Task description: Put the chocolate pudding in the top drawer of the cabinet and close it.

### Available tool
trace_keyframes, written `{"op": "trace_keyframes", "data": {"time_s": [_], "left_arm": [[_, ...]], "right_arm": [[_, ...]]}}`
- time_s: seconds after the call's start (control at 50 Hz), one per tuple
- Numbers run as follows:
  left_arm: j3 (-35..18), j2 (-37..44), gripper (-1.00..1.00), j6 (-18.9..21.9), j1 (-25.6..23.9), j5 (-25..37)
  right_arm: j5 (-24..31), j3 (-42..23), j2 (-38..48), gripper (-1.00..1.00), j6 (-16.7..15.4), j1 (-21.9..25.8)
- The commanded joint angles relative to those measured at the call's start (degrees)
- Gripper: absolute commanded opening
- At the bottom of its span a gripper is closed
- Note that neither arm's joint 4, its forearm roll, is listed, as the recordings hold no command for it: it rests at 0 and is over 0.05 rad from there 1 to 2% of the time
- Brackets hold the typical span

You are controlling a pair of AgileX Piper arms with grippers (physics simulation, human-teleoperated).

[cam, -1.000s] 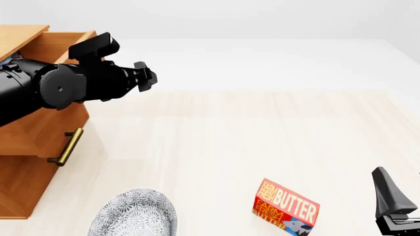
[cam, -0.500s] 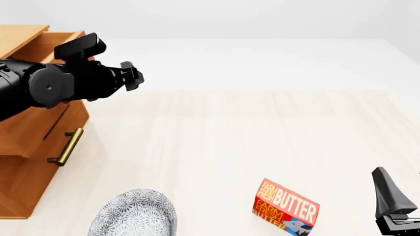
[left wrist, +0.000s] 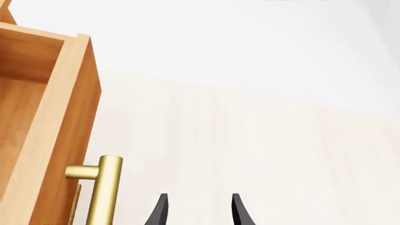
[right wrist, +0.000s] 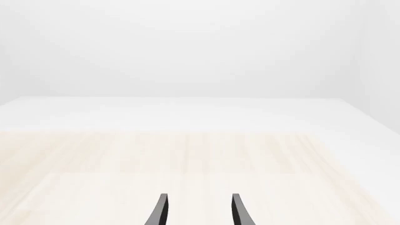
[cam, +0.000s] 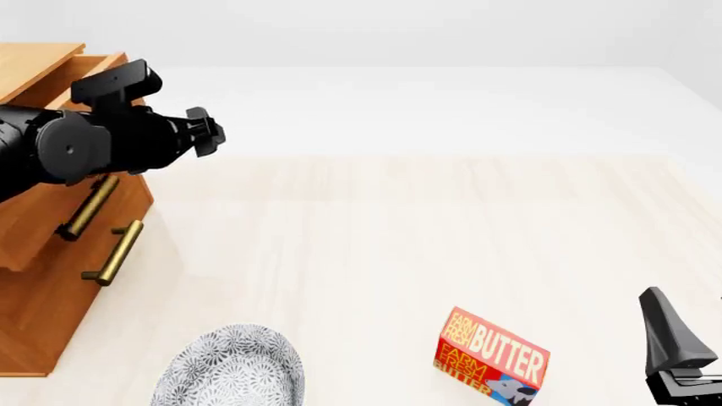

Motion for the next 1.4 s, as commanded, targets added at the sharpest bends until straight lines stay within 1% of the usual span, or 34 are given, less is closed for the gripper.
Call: {"op": "trace_keyframes", "data": {"time_s": [0.02, 0.34, 0.52, 0.6, 0.74, 0.9, 1.02, 1.12, 1.22, 1.4], "left_arm": [[0.97, -0.09, 1.00, 0.78, 2.04, -0.29], [1.61, -1.05, 1.00, 1.63, 4.17, 0.27], [0.92, -1.23, 1.00, 2.66, 6.06, 0.76], [1.73, -1.35, 1.00, 2.36, 6.62, 0.04], [1.17, -1.12, 1.00, 2.51, 7.21, 0.25], [1.54, -0.09, 1.00, 2.96, 8.21, -0.74], [-0.41, 1.12, 1.00, 4.60, 10.14, 0.01], [0.05, 1.92, 1.00, 4.64, 10.37, -0.44], [-0.56, 2.64, 1.00, 5.63, 12.42, -0.46], [-0.99, 4.08, 1.00, 6.33, 14.37, -1.54]], "right_arm": [[0.01, 0.00, 0.00, 1.00, 0.01, 0.00], [-0.01, 0.00, 0.00, 1.00, 0.01, -0.01], [0.00, 0.00, 0.00, 1.00, -0.01, 0.00], [0.00, 0.00, 0.00, 1.00, 0.00, 0.00], [-0.01, 0.00, 0.00, 1.00, 0.01, 0.01], [0.00, 0.00, 0.00, 1.00, 0.00, 0.00], [0.01, 0.00, 0.00, 1.00, 0.00, 0.00], [0.01, 0.00, 0.00, 1.00, 0.00, 0.00], [0.00, 0.00, 0.00, 1.00, -0.01, 0.01], [0.00, 0.00, 0.00, 1.00, 0.00, 0.02]]}}
